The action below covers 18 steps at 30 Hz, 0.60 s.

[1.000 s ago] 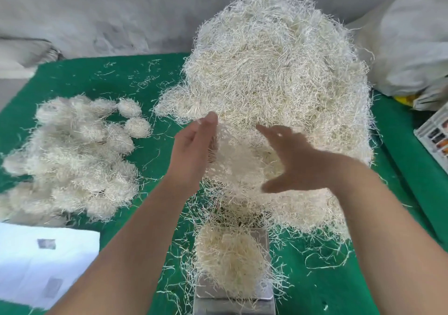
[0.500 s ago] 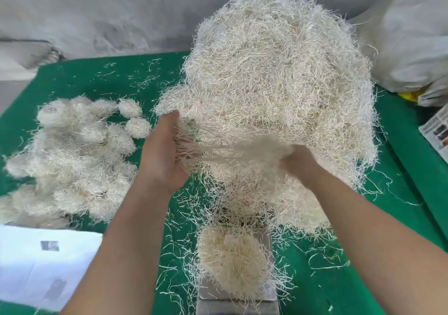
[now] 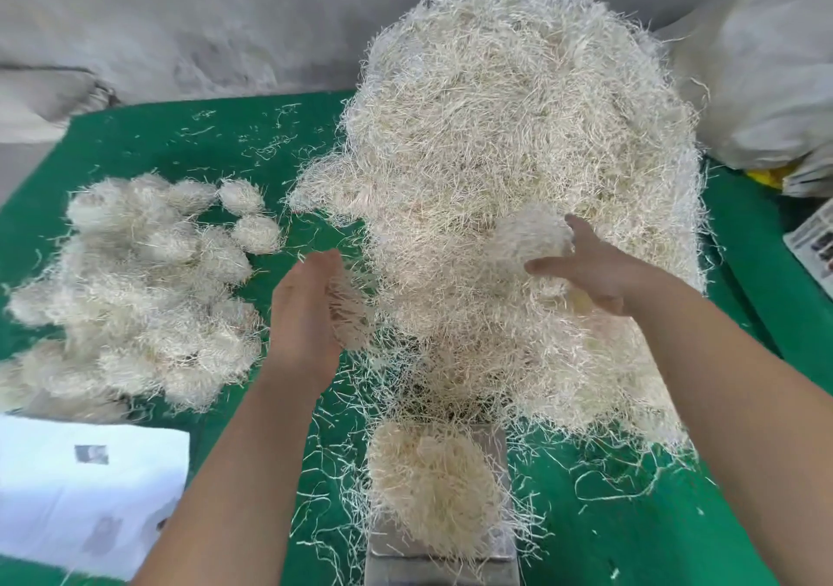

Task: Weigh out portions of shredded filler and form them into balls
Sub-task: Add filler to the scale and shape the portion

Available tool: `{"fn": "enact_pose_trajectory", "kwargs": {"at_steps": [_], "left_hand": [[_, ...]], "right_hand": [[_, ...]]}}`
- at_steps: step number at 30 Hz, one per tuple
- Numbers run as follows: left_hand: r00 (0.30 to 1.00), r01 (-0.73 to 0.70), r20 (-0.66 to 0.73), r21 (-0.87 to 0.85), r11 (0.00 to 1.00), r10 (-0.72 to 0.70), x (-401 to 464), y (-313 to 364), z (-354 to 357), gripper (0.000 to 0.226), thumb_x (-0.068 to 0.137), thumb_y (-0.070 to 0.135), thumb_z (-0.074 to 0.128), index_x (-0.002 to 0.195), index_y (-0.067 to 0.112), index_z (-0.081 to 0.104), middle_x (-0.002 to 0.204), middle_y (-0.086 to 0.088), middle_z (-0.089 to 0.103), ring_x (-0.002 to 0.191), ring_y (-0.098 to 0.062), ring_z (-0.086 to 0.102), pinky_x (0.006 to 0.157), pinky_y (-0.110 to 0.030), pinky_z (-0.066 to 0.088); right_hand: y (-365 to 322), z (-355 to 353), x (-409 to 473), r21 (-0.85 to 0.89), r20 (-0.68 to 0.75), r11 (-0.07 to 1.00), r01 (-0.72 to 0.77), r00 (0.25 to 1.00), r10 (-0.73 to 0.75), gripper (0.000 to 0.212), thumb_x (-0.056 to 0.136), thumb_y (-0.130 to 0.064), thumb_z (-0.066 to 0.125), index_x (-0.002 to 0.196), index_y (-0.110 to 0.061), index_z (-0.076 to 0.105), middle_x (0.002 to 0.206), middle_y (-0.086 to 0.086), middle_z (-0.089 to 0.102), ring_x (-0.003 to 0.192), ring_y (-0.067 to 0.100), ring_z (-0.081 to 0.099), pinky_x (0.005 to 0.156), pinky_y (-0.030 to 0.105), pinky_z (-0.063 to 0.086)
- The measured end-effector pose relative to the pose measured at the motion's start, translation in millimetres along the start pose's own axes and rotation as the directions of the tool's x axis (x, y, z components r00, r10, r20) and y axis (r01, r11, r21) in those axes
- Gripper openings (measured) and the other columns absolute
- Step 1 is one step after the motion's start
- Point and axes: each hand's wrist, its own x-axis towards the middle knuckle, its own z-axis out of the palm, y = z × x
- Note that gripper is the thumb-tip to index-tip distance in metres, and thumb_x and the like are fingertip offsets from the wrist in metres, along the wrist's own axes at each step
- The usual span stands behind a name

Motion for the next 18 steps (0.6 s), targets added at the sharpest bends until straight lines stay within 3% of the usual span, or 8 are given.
{"fn": "enact_pose_trajectory", "kwargs": {"at_steps": [2,5,7,9,11,14,16,18], "left_hand": [[0.996,-0.086,-0.012,0.026,0.996,0.087,-4.4,-4.6,-2.3,0.017,0.104,0.007,0.049,0.099,0.017,0.061,0.071,0.018,0.062,0.058,0.009,0.058,0.057,-0.009,0.050],[0.990,-0.140,0.034,0.016,0.990,0.139,-12.4,1.8,-2.5,0.020,0.104,0.004,0.048,0.113,0.006,0.066,0.096,0.002,0.061,0.075,0.005,0.060,0.069,-0.011,0.052],[0.987,-0.092,0.124,-0.106,0.990,0.105,-23.1,8.9,2.4,0.019,0.099,0.019,0.057,0.103,0.020,0.075,0.114,-0.008,0.061,0.099,-0.013,0.062,0.085,-0.029,0.054],[0.974,0.013,0.223,-0.278,0.960,0.051,-27.4,11.8,7.4,0.017,0.089,0.031,0.064,0.096,0.021,0.074,0.119,-0.013,0.068,0.116,-0.026,0.066,0.101,-0.042,0.051],[0.955,0.075,0.294,-0.340,0.937,0.031,-30.4,9.4,12.2,0.021,0.085,0.037,0.067,0.093,0.017,0.066,0.099,-0.014,0.070,0.097,-0.030,0.071,0.089,-0.041,0.055],[0.962,0.103,0.273,-0.356,0.929,-0.002,-30.5,7.0,19.0,0.030,0.071,0.047,0.073,0.082,0.021,0.061,0.064,0.005,0.048,0.057,-0.017,0.042,0.062,-0.030,0.043],[0.974,0.047,0.224,-0.255,0.966,0.011,-25.5,4.2,25.0,0.037,0.069,0.051,0.070,0.087,0.020,0.060,0.064,0.006,0.040,0.056,-0.016,0.029,0.054,-0.029,0.035],[0.965,-0.148,0.237,0.135,0.980,0.113,-18.8,-2.3,31.2,0.046,0.069,0.056,0.069,0.099,0.023,0.058,0.075,0.007,0.048,0.061,-0.012,0.042,0.055,-0.027,0.041]], "right_hand": [[-19.7,-12.8,-11.9,-0.356,0.095,0.933,0.062,0.995,-0.030,0.121,0.077,-0.047,0.088,0.163,-0.044,0.004,0.174,0.002,0.003,0.157,0.038,0.017,0.121,0.060,0.021],[-42.1,-30.1,-25.8,-0.852,-0.009,0.522,0.025,0.998,-0.062,0.115,0.079,-0.062,0.080,0.164,-0.040,0.006,0.174,0.004,0.001,0.157,0.040,0.007,0.122,0.064,0.017],[-52.3,-17.9,-38.5,-0.848,-0.068,0.522,0.086,0.961,-0.269,0.105,0.080,-0.059,0.080,0.161,-0.042,0.017,0.168,0.006,0.021,0.152,0.041,0.020,0.119,0.064,0.026],[-50.4,20.4,-47.6,-0.688,-0.023,0.643,0.336,0.876,-0.481,0.093,0.083,-0.045,0.081,0.157,-0.043,0.024,0.144,0.003,0.049,0.133,0.027,0.049,0.106,0.048,0.049],[-41.1,67.6,-52.6,-0.531,0.135,0.693,0.487,0.856,-0.498,0.087,0.091,-0.035,0.076,0.158,-0.046,0.021,0.110,-0.009,0.061,0.092,0.009,0.067,0.072,0.023,0.058],[-18.5,119.1,-46.5,-0.555,0.272,0.679,0.481,0.876,-0.399,0.056,0.102,-0.026,0.064,0.153,-0.027,0.040,0.106,-0.019,0.053,0.049,-0.006,0.059,0.072,0.027,0.059],[-11.0,129.6,-42.4,-0.513,0.235,0.721,0.466,0.884,-0.403,0.012,0.105,-0.018,0.057,0.102,-0.018,0.068,0.087,-0.014,0.064,0.044,-0.007,0.055,0.062,0.026,0.053],[-12.5,132.7,-43.9,-0.427,0.135,0.780,0.457,0.885,-0.445,0.021,0.103,-0.007,0.055,0.091,-0.013,0.071,0.078,-0.004,0.069,0.053,0.006,0.063,0.052,0.025,0.054]]}}
